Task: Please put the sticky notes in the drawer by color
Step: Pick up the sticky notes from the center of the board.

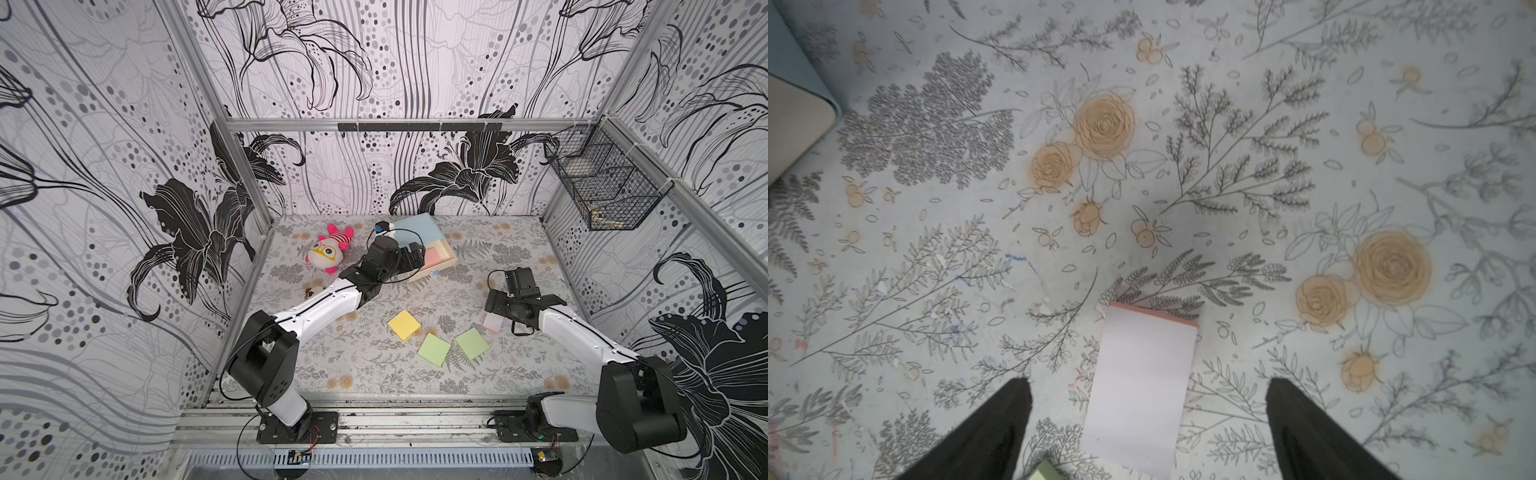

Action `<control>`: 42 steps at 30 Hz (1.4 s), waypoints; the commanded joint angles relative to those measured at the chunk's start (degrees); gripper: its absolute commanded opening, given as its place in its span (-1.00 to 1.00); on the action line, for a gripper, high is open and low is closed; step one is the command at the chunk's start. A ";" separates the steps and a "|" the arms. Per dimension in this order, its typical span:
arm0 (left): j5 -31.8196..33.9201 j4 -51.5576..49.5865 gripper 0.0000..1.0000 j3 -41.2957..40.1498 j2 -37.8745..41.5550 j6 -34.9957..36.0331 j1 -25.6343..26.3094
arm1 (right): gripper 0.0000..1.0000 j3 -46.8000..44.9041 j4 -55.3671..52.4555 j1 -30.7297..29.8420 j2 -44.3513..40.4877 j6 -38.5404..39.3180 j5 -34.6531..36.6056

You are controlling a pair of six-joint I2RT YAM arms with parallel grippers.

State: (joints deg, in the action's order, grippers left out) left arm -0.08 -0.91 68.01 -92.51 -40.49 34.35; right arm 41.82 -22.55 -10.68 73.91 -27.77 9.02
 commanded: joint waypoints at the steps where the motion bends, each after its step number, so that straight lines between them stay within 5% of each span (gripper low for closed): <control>1: 0.77 0.03 0.96 0.18 1.69 1.61 0.13 | 0.88 -1.15 -2.14 -0.05 0.92 -5.24 -0.17; 42: 2.14 -0.08 0.95 -5.93 3.34 1.91 0.16 | 0.26 4.70 -2.04 -1.89 17.31 -3.13 1.18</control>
State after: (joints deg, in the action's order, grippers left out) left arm 0.97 -2.33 62.83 -91.20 -39.51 34.41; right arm 45.78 -22.26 -12.21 89.58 -31.86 9.52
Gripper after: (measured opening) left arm 0.972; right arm 0.634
